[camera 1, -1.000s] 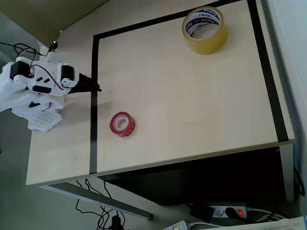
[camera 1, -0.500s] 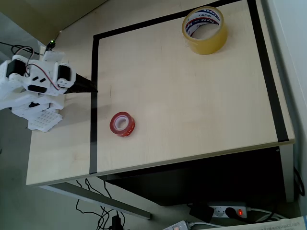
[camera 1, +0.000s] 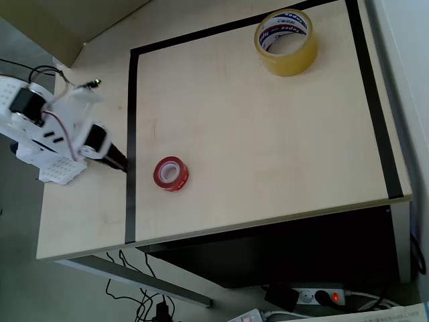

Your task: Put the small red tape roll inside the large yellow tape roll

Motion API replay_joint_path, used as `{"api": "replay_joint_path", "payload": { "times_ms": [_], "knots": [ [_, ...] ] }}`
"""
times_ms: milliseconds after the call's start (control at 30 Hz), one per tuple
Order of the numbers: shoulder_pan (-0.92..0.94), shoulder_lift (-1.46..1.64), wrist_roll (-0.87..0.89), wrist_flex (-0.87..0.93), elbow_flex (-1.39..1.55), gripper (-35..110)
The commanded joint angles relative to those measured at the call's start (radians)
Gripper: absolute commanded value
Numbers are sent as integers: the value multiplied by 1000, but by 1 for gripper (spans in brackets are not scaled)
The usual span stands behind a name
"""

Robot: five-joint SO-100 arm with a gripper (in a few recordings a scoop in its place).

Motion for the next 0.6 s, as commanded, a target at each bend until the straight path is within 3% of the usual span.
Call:
{"api": "replay_joint_path", "payload": {
  "times_ms": [0,167,567],
  "knots": [
    [17,-207,-150,0,-166,1],
    [-12,-454,-161,-12,-344,9],
    [-74,-574,-161,2,-518,23]
  ]
}}
